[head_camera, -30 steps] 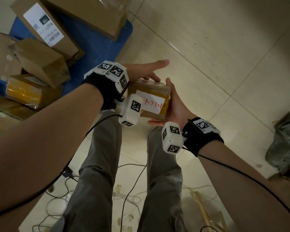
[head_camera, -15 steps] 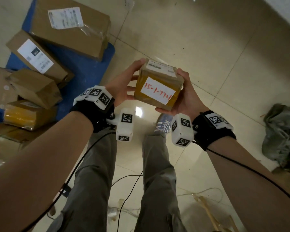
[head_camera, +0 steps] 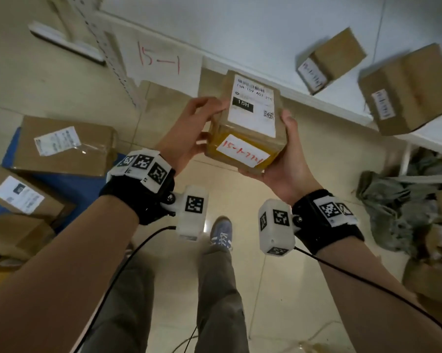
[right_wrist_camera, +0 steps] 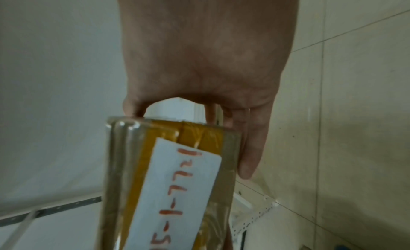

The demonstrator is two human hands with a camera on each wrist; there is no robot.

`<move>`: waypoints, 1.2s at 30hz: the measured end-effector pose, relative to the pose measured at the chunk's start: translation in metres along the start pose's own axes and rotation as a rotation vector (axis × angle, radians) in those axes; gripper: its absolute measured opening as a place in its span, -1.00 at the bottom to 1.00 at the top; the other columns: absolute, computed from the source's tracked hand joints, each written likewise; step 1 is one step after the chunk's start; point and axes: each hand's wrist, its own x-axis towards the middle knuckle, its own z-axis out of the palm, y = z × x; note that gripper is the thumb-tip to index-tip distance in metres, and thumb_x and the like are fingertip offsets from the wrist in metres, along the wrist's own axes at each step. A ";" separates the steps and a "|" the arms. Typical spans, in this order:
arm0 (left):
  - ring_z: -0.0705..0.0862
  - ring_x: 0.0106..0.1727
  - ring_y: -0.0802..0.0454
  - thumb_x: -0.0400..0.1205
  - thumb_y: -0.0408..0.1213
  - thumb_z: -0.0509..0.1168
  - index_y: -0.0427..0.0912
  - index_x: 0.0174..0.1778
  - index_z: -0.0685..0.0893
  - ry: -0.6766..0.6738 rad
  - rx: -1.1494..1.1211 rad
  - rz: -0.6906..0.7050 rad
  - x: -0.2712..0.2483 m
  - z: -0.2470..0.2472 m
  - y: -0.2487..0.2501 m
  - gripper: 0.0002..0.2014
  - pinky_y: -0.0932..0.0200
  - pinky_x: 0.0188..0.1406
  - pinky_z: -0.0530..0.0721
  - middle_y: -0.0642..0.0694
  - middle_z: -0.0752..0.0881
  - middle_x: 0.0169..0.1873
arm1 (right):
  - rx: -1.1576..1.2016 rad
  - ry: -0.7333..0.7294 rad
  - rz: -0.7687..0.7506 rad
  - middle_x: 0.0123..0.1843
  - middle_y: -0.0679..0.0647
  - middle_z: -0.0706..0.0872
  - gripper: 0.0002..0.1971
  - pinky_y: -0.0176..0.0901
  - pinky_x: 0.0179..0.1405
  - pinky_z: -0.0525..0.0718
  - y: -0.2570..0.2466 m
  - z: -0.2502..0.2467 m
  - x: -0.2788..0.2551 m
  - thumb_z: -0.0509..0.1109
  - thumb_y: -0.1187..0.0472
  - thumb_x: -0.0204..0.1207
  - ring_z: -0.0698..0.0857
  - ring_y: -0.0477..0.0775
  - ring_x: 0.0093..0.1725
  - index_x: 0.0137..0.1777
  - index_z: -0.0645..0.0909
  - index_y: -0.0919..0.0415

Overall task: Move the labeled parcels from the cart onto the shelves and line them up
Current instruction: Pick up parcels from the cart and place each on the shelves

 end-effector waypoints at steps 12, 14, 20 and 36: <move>0.74 0.11 0.02 0.66 0.12 0.24 -0.08 0.22 0.64 0.064 -0.033 0.085 0.079 0.059 0.054 -0.62 0.09 0.18 0.66 0.01 0.75 0.06 | 0.047 0.077 -0.113 -0.02 0.11 0.67 -0.71 -0.13 -0.16 0.68 -0.077 -0.034 0.064 0.37 -0.15 0.62 0.68 0.09 -0.09 0.13 0.65 0.04; 0.67 0.27 -0.06 0.63 0.19 0.25 -0.05 0.30 0.60 0.108 -0.033 0.055 0.085 0.055 0.050 -0.54 -0.04 0.37 0.55 -0.02 0.66 0.20 | 0.110 0.142 -0.138 -0.09 0.10 0.70 -0.76 -0.20 -0.27 0.66 -0.096 -0.033 0.088 0.48 -0.09 0.57 0.63 0.02 -0.24 0.00 0.69 0.07; 0.74 0.21 -0.06 0.63 0.18 0.24 -0.06 0.19 0.70 0.188 -0.077 -0.037 0.091 0.028 0.029 -0.57 -0.05 0.33 0.59 -0.06 0.72 0.23 | 0.259 0.156 -0.138 -0.28 0.21 0.82 -0.64 -0.29 -0.46 0.64 -0.150 -0.021 0.150 0.52 -0.01 0.57 0.64 0.02 -0.30 0.13 0.70 0.30; 0.80 0.14 -0.01 0.66 0.12 0.20 -0.06 0.19 0.70 0.209 -0.131 -0.061 0.068 -0.025 -0.011 -0.61 -0.09 0.43 0.52 -0.02 0.83 0.11 | 0.180 0.616 -0.425 -0.16 0.15 0.67 -0.76 -0.26 -0.45 0.60 -0.099 0.009 0.189 0.26 0.27 0.67 0.67 0.02 -0.36 0.22 0.63 0.39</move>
